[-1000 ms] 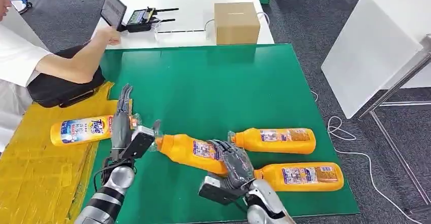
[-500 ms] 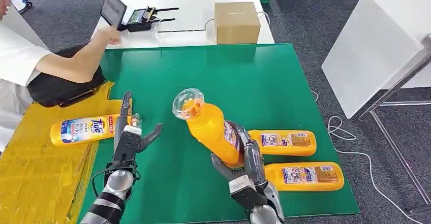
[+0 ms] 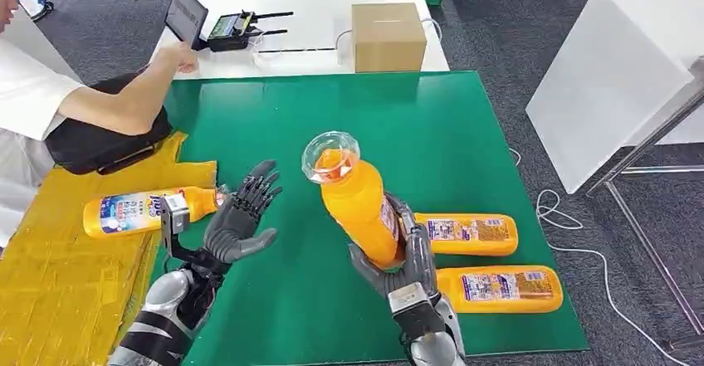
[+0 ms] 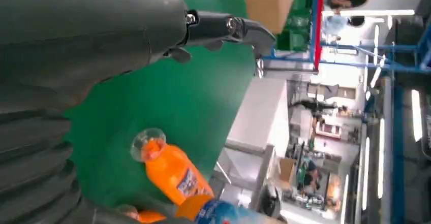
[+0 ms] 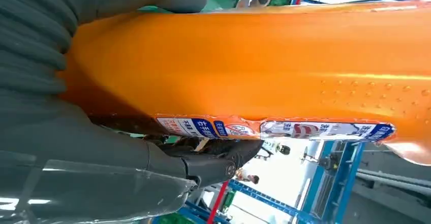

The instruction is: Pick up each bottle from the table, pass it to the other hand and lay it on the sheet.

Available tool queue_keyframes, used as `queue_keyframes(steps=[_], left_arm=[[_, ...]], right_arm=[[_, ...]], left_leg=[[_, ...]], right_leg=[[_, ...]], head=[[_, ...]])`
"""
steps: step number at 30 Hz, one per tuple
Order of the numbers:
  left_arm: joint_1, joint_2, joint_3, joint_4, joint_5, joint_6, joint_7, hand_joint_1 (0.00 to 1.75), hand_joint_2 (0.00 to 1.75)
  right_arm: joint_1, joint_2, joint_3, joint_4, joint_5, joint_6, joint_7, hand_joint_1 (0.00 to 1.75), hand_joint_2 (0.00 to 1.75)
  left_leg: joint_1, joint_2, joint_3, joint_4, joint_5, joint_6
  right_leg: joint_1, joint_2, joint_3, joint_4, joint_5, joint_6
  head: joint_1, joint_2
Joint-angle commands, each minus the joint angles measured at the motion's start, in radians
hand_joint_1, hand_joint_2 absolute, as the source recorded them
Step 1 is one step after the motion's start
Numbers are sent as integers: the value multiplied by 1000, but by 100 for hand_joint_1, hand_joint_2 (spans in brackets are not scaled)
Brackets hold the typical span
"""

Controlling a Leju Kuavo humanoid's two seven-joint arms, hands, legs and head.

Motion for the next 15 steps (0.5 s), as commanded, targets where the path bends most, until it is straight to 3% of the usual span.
queue_keyframes(steps=[1,9,15], left_arm=[[-11,55,-72,-37,6,-15,-3,0,175],[28,62,-123,-149,-24,-5,-26,0,175],[34,48,-148,-190,-29,2,-29,0,175]], right_arm=[[-42,2,-28,50,0,-2,-10,175,175],[-69,22,-41,98,11,-36,15,175,175],[-111,46,41,197,89,-37,47,175,175]], left_leg=[[0,1,1,-1,0,0],[1,1,2,-1,-1,-1],[2,2,4,-1,-1,-1]], right_leg=[[0,0,1,-1,0,0],[1,1,1,-1,0,1],[2,2,3,-3,1,1]], head=[[0,0],[0,0],[0,0]])
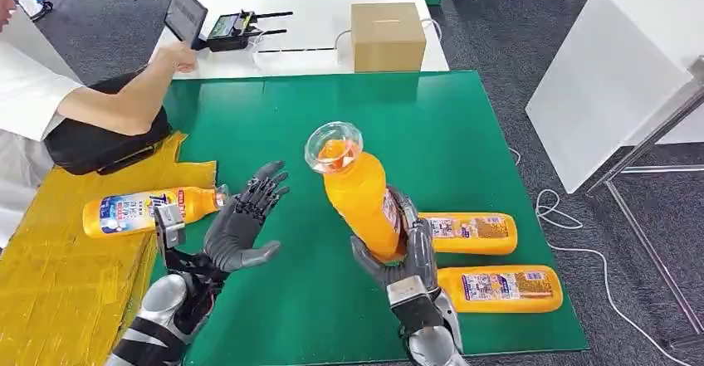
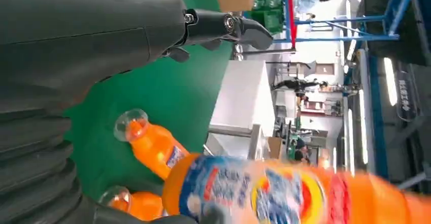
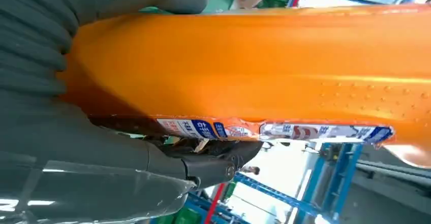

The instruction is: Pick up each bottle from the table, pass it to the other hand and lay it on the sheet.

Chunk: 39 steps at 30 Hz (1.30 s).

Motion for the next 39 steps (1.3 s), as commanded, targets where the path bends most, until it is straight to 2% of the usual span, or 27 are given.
queue_keyframes(steps=[1,18,39], left_arm=[[-5,21,-77,-54,-8,8,0,0,175],[-6,22,-78,-53,-8,8,-1,0,175],[-56,-13,-79,35,96,18,28,0,175]], right_arm=[[-84,27,52,170,66,-11,22,175,175],[-83,29,55,172,69,-15,22,175,175],[-186,28,351,420,329,-186,25,175,175]], left_leg=[[1,1,3,-1,0,-1],[1,0,2,-1,0,0],[2,-1,3,-1,0,-1]], right_leg=[[1,1,3,-2,1,1],[1,0,2,-1,0,0],[2,-1,3,-2,0,1]], head=[[0,0],[0,0],[0,0]])
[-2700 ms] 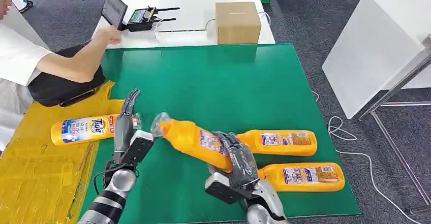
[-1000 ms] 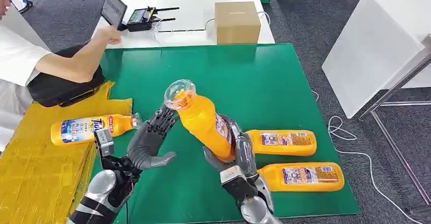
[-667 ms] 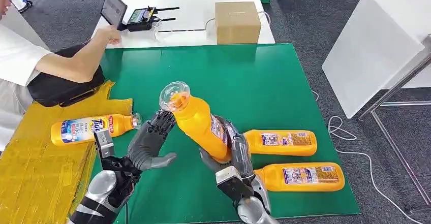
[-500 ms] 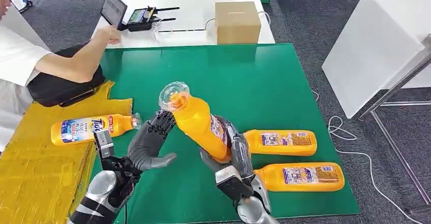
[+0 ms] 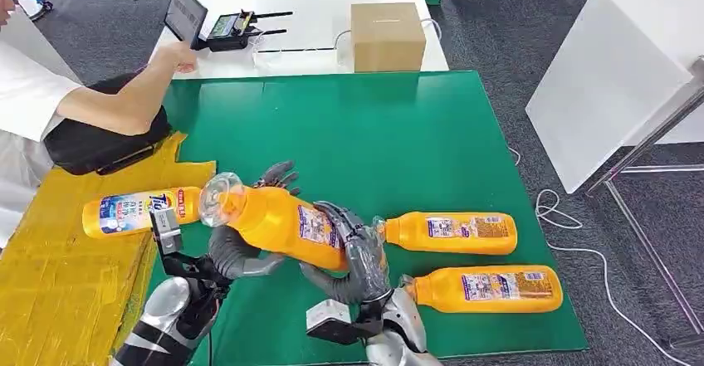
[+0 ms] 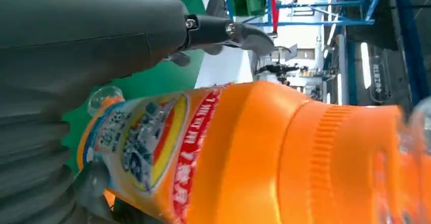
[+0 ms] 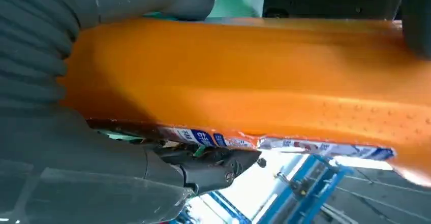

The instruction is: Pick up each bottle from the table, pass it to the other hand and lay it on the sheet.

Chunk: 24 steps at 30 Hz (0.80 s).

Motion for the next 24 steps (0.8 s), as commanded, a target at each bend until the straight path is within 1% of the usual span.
queue_keyframes(steps=[1,4,5,8,15,19,20,21,22,24], left_arm=[[-67,-13,-25,91,26,3,18,0,175],[-71,-13,-22,95,33,7,20,0,175],[-72,-13,-21,95,34,8,20,0,175],[-72,-15,-18,95,37,12,21,0,175],[-60,-39,18,84,69,53,20,0,175],[-60,-39,18,84,69,53,20,0,175],[-60,-39,18,84,69,53,20,0,175],[-60,-39,18,84,69,53,20,0,175],[-60,-39,18,84,69,53,20,0,175],[-60,-39,18,84,69,53,20,0,175]], right_arm=[[-78,-16,156,181,76,-43,5,175,175],[-87,-16,175,193,87,-42,11,175,175],[-88,-17,177,195,89,-43,12,175,175],[-92,-18,183,202,92,-43,18,175,175],[-100,-19,189,220,92,-43,40,175,175],[-100,-19,189,220,92,-43,40,175,175],[-100,-19,189,220,92,-43,40,175,175],[-100,-19,189,220,92,-43,40,175,175],[-100,-19,189,220,92,-43,40,175,175],[-100,-19,189,220,92,-43,40,175,175]], left_leg=[[0,-1,1,-1,0,0],[1,-2,1,-1,0,0],[2,-3,3,-2,0,-1],[1,-2,1,-1,0,-1],[1,-3,2,-1,0,0],[1,-2,1,-1,0,0],[2,-3,3,-1,0,-1],[1,-2,1,-1,0,0],[2,-3,2,-1,0,-1],[1,-3,1,-1,0,0]], right_leg=[[0,-1,2,-1,0,0],[1,-2,2,-2,0,0],[2,-3,5,-4,0,1],[1,-3,2,-2,0,0],[1,-3,3,-2,0,1],[1,-2,1,-1,0,1],[2,-4,4,-3,0,1],[1,-2,1,-1,0,1],[2,-3,3,-3,0,1],[1,-3,2,-2,0,1]], head=[[0,0],[0,0],[0,0],[0,0],[0,0],[0,0],[0,0],[0,0],[0,0],[0,0]])
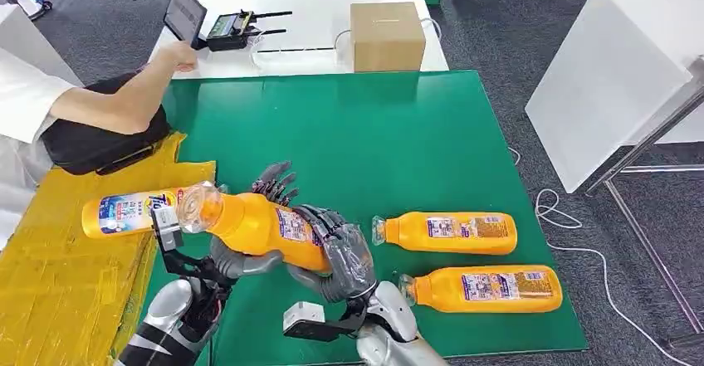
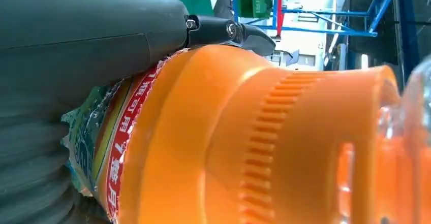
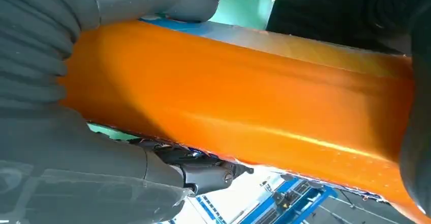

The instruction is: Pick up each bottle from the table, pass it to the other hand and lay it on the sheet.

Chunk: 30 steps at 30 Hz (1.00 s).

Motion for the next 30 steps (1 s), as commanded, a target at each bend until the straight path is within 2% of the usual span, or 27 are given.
queue_keyframes(steps=[1,3,4,5,6,15,23,24,30], left_arm=[[-62,-35,28,55,3,21,9,0,175],[-55,-54,51,48,13,59,8,0,175],[-53,-60,57,42,17,72,8,51,175],[-51,-66,63,38,22,84,8,157,175],[-49,-70,68,30,28,97,8,175,175],[-41,-77,81,-5,-24,201,-34,175,175],[-31,-79,92,-11,-30,218,-40,175,175],[-27,-80,100,-9,-36,230,-44,175,175],[-26,-83,108,-7,-51,253,-51,175,175]], right_arm=[[-7,-22,94,77,22,3,-9,175,175],[-7,-21,91,81,24,0,-3,175,175],[-7,-20,91,83,24,-2,-1,175,175],[-7,-20,90,85,23,-3,-1,175,175],[-8,-19,89,87,23,-5,0,175,175],[8,-25,51,37,-4,-30,-6,175,175],[35,-42,15,-49,-41,-24,-13,175,175],[57,-53,-11,-117,-55,-28,-22,175,175],[71,-58,-31,-159,-62,-29,-19,175,175]], left_leg=[[1,-2,1,-1,0,0],[1,-3,1,-1,0,0],[2,-3,2,-1,0,-1],[1,-3,1,-1,0,0],[2,-3,2,-1,0,0],[1,-3,1,-1,0,-1],[2,-4,1,0,0,-1],[1,-4,0,0,0,0],[1,-3,0,0,0,0]], right_leg=[[1,-2,2,-1,0,0],[1,-3,3,-2,0,1],[2,-4,4,-3,0,1],[1,-3,3,-2,0,1],[2,-3,4,-3,0,1],[1,-3,2,-2,0,1],[2,-4,3,-2,-1,1],[1,-4,2,-1,0,1],[1,-3,2,-1,0,1]], head=[[0,0],[0,0],[0,0],[0,0],[0,0],[0,0],[0,0],[0,0],[0,0]])
